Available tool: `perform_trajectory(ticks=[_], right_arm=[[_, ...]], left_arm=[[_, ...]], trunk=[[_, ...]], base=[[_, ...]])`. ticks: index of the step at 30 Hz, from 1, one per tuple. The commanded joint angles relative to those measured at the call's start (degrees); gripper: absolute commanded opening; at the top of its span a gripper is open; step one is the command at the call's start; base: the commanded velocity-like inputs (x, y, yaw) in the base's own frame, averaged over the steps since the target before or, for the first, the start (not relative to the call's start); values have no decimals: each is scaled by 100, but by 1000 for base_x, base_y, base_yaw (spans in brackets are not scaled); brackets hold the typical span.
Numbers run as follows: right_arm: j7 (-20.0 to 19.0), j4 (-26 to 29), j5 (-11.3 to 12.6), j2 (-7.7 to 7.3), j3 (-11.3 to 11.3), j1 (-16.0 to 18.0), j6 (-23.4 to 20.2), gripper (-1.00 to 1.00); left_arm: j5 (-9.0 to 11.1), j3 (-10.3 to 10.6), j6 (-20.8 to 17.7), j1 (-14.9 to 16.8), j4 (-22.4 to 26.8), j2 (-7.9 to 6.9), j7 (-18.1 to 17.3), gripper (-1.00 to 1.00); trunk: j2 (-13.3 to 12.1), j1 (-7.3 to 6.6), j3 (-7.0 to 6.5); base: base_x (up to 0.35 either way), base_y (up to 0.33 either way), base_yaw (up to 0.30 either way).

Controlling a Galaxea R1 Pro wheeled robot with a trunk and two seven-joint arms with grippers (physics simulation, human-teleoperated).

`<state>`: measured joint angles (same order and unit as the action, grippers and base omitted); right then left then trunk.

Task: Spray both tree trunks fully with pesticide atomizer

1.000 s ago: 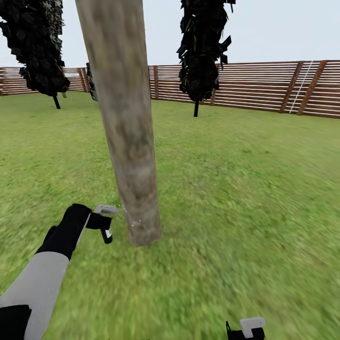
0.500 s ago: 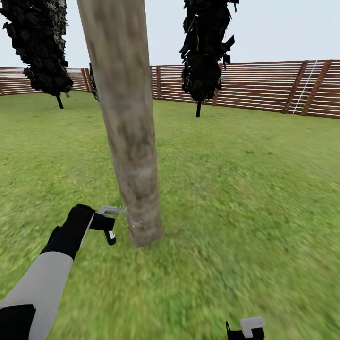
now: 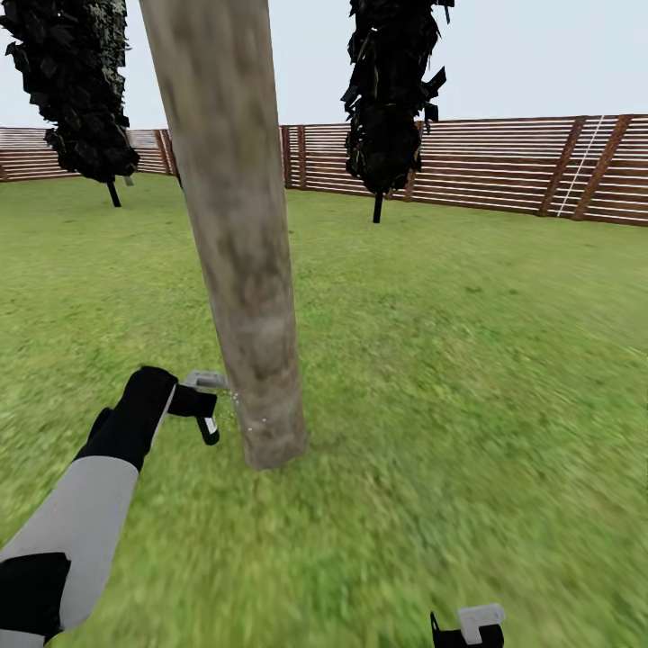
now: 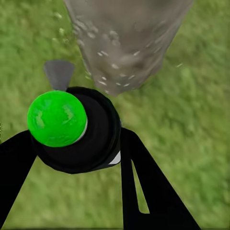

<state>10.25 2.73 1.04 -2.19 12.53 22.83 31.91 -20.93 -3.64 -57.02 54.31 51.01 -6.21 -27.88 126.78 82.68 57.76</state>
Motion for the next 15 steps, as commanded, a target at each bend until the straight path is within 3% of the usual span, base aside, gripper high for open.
perform_trajectory(ticks=[1, 10, 15], right_arm=[[38, -2, 10, 0, 48, 3, 8, 100], [35, -1, 10, 0, 54, 3, 8, 100], [37, -1, 10, 0, 56, 3, 12, 100]], left_arm=[[-56, -27, -20, -2, 5, -14, -64, -100], [-41, 4, -2, -32, 5, 10, -60, -100], [-35, 4, 0, -30, -22, 14, -59, -100]], trunk=[[2, -1, 5], [2, -1, 5], [2, -1, 5]], base=[[0, 0, 0], [0, -229, 0], [-106, -272, 20]])
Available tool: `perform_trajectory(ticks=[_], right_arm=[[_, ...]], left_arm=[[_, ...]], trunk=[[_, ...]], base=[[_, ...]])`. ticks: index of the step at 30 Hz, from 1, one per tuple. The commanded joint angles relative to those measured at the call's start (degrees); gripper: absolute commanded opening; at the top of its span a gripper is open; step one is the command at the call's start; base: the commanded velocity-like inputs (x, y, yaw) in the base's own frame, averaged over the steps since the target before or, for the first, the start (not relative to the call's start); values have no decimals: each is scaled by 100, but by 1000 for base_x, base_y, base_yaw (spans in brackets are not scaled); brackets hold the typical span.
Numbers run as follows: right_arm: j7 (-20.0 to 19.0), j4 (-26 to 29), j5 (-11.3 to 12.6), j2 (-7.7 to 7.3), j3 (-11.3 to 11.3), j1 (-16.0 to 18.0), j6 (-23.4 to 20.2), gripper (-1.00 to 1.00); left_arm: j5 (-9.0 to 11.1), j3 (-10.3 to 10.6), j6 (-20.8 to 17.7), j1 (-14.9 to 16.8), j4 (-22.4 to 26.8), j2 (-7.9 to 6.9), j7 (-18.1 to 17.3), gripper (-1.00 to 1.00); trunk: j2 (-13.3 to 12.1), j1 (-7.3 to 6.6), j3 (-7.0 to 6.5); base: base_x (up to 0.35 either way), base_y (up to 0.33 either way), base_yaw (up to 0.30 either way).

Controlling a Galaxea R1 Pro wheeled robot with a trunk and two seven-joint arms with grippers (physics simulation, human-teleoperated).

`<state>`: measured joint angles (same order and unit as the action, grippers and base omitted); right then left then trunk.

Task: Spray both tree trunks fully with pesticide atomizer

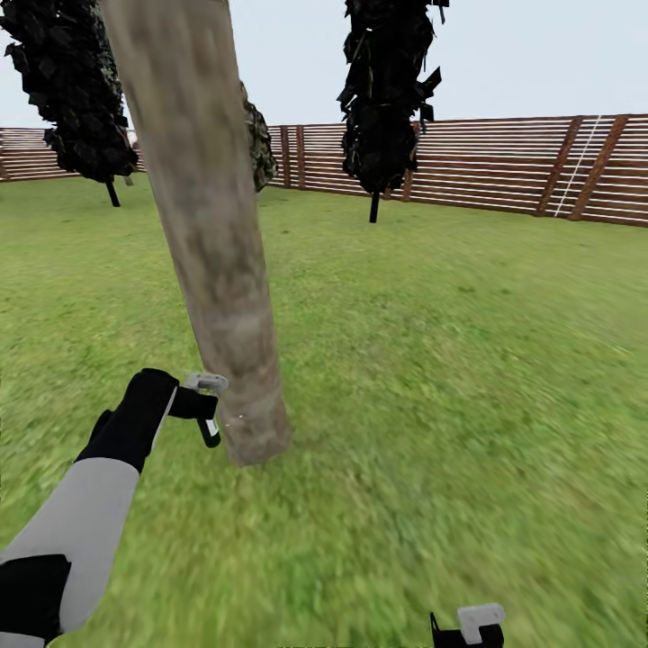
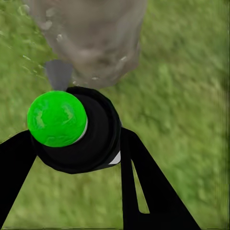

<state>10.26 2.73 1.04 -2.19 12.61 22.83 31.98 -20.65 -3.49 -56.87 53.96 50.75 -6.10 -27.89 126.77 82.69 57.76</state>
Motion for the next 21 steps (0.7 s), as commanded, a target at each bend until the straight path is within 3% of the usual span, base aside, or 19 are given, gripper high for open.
perform_trajectory(ticks=[1, 5, 11, 14, 17, 21], right_arm=[[33, -1, 10, 0, 48, 2, 5, 100], [37, -1, 10, 7, 40, 2, 9, 100], [29, -1, 10, 8, 43, 2, 10, 100], [28, -1, 11, 8, 40, 2, 7, 100], [28, -1, 10, 8, 40, 2, 5, 100], [28, -1, 10, 8, 40, 2, 6, 100]], left_arm=[[-62, -14, -14, 5, -5, 2, -58, -100], [-79, -30, -7, -13, -45, -11, -61, -100], [-59, -39, 0, -26, -68, 55, -50, -100], [-92, -52, 6, -139, -72, 3, -32, -100], [-120, -43, 22, -428, -10, -23, -13, -100], [-89, -20, 8, -477, -17, 78, 2, -100]], trunk=[[2, -2, 5], [2, -2, 5], [2, -2, 5], [2, -2, 5], [2, -2, 5], [2, -2, 5]], base=[[-50, -273, 160], [56, -265, 229], [247, -181, 19], [180, -118, 0], [-118, -21, 0], [-152, -2, 0]])
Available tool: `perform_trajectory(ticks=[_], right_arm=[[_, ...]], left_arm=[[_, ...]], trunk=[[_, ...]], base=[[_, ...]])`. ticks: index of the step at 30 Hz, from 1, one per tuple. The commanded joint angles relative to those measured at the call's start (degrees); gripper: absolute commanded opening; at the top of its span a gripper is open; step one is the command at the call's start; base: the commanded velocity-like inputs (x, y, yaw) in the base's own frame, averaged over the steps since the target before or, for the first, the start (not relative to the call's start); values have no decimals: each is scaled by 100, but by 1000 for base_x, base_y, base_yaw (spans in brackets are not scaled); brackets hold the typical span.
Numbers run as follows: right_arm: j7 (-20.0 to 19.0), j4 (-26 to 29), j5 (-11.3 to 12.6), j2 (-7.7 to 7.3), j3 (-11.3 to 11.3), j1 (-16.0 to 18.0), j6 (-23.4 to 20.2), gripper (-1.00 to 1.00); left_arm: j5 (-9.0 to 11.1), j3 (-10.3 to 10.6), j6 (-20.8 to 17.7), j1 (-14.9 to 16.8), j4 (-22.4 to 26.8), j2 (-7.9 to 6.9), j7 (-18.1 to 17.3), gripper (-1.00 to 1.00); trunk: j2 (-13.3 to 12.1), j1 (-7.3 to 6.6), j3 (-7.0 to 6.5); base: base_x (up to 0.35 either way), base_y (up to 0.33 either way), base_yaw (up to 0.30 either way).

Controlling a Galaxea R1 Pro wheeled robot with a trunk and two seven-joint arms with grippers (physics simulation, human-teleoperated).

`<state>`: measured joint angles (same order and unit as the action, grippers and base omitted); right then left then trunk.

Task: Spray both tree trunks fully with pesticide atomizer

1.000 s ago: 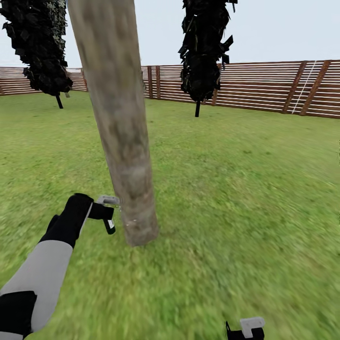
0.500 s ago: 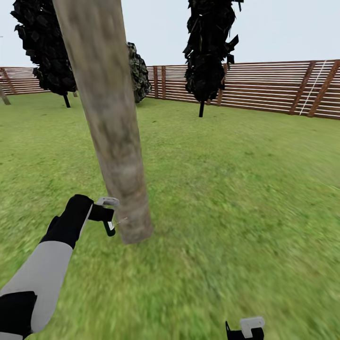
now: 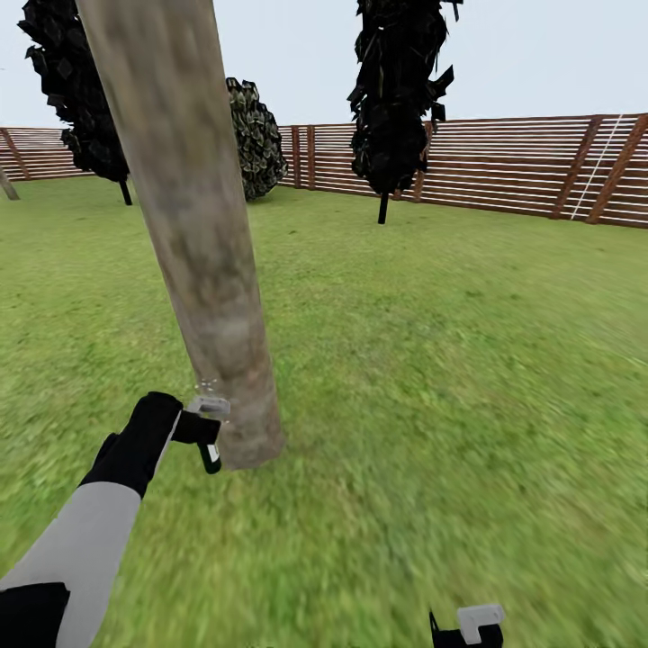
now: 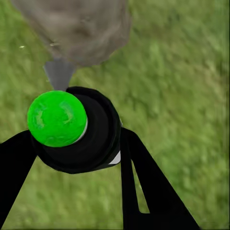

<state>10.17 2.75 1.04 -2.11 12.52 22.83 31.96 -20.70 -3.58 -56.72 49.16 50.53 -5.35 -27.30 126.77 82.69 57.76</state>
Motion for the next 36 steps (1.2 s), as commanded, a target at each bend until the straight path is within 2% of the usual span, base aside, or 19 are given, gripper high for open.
perform_trajectory(ticks=[1, 3, 5, 10, 11, 12, 16, 17, 20, 21, 24, 25, 27, 28, 29, 33, 36], right_arm=[[38, -2, 10, 0, 49, 3, 10, 100], [38, -2, 10, 0, 49, 3, 9, 100], [38, -2, 10, 0, 49, 3, 10, 100], [38, -2, 10, 0, 49, 3, 11, 100], [38, -2, 10, 0, 49, 3, 12, 100], [38, -2, 10, 0, 49, 3, 11, 100], [38, -2, 11, 0, 49, 3, 12, 100], [38, -2, 10, 0, 49, 3, 12, 100], [38, -2, 10, 0, 49, 3, 12, 100], [38, -2, 12, 0, 49, 3, 12, 100], [38, -2, 11, 0, 49, 3, 12, 100], [38, -2, 10, 0, 49, 3, 12, 100], [38, -2, 10, 0, 49, 3, 12, 100], [38, -2, 10, 0, 49, 3, 12, 100], [38, -2, 10, 0, 49, 3, 12, 100], [38, -2, 11, -5, 45, 3, 12, 100], [38, -2, 16, -10, 35, 3, 12, 100]], left_arm=[[-74, -31, -9, 0, 5, 136, -57, -100], [-79, -60, -4, -2, -4, 284, -56, -100], [-82, -70, 2, -2, -13, 278, -56, -100], [-99, -424, 92, -18, -44, -254, -54, -100], [-101, -437, 106, -94, -47, -297, -55, -100], [-97, -433, 141, -156, -49, -268, -54, -100], [-123, -300, 290, -248, -78, 221, -41, -100], [-125, -293, 305, -252, -148, 260, -17, -100], [-120, -331, 662, -257, -486, 193, 219, -100], [-118, -339, 847, -257, -700, 87, 421, -100], [-90, -344, 968, -257, -895, -11, 639, -100], [-78, -343, 977, -257, -893, 13, 660, -100], [-93, -314, 979, -247, -893, 350, 735, -100], [-102, -310, 982, -243, -886, 459, 878, -100], [-90, -323, 980, -239, -879, 492, 1017, -100], [-83, -357, 999, -283, -939, 376, 1193, -100], [-85, -355, 1004, -393, -949, 359, 1208, -100]], trunk=[[2, -2, 5], [2, -2, 5], [2, -2, 5], [2, -2, 5], [2, -2, 5], [2, -2, 5], [2, -2, 5], [2, -2, 5], [2, -2, 5], [2, -2, 5], [2, -2, 5], [2, -2, 5], [2, -2, 5], [2, -2, 5], [2, -2, 5], [2, -2, 5], [2, -2, 5]], base=[[-25, 0, 0], [-10, 0, 0], [-3, 0, 0], [0, 0, 0], [0, 0, 0], [0, 0, 0], [0, 0, 1], [0, 0, 71], [0, 0, 211], [0, 0, 213], [0, 0, 69], [0, 0, 16], [0, 0, 3], [0, 0, 0], [0, 0, 0], [100, 0, 0], [299, 0, 0]])
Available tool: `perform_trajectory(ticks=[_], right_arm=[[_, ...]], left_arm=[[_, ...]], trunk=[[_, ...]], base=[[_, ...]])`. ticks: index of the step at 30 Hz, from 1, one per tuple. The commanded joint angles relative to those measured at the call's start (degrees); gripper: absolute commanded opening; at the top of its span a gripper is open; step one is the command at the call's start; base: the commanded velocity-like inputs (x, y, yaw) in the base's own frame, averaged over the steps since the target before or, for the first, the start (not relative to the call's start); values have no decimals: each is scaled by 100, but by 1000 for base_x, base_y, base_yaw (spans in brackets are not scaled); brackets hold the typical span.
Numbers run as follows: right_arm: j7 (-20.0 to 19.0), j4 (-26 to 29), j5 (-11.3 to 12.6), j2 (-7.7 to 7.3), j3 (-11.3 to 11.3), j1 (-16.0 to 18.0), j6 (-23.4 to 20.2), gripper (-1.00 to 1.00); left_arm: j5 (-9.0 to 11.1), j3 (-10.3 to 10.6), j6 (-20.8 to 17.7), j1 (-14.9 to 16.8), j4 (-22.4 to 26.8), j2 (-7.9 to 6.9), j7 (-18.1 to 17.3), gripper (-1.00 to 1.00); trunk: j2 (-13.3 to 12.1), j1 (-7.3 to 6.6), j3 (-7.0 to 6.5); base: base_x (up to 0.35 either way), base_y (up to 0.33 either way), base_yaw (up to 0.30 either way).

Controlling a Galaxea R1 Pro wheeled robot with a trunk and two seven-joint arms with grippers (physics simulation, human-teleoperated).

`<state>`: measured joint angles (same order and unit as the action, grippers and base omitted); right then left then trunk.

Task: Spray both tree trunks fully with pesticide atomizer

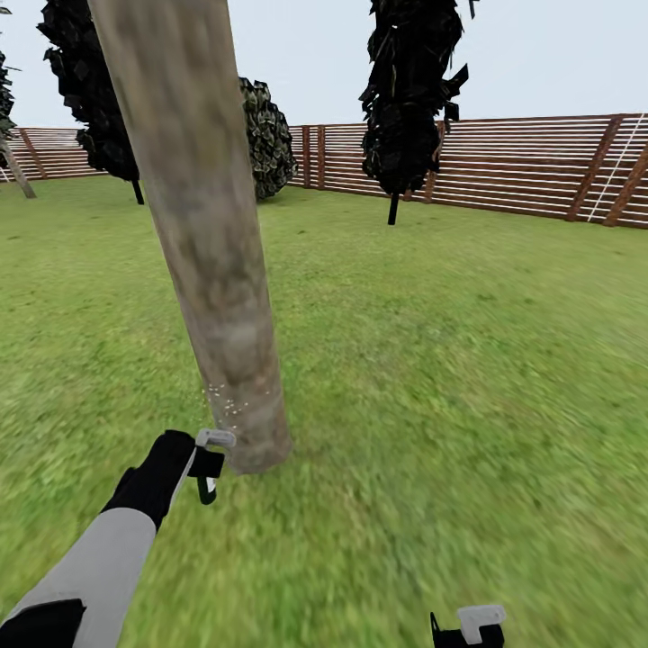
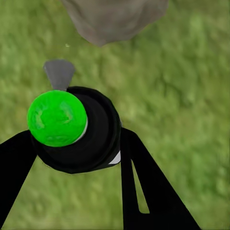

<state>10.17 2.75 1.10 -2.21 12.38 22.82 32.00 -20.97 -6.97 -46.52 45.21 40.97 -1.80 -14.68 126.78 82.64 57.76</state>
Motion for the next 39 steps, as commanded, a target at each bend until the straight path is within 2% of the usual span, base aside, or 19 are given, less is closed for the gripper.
perform_trajectory(ticks=[1, 5, 9, 19, 23, 34, 39], right_arm=[[37, -2, 12, 0, 49, 3, 8, 100], [37, -2, 13, 1, 46, 3, 8, 100], [38, -2, 13, 1, 47, 3, 8, 100], [46, -2, 5, 1, 53, 3, 8, 100], [46, -2, 8, 1, 57, 3, 8, 100], [48, -2, 13, 1, 46, 3, 8, 100], [55, -2, 13, 2, 37, 3, 8, 100]], left_arm=[[-57, -16, -15, -9, -1, 4, -53, -100], [-48, -19, -15, -159, -9, 23, -52, -100], [-39, -15, -7, -283, 3, 67, -46, -100], [-30, -1, 10, -320, 40, 115, -47, -100], [-52, -5, 243, -320, 30, 104, -44, -100], [-51, -6, 284, -401, 29, 101, -44, -100], [-56, -31, 274, -409, 50, 40, -42, -100]], trunk=[[2, 2, 5], [2, 2, 5], [2, 2, 5], [2, 2, 5], [2, 2, 5], [2, 2, 5], [2, 2, 5]], base=[[333, 0, 0], [283, -53, 77], [-8, -217, 256], [9, -150, 73], [116, -263, 0], [49, -269, 0], [-60, -276, 186]])
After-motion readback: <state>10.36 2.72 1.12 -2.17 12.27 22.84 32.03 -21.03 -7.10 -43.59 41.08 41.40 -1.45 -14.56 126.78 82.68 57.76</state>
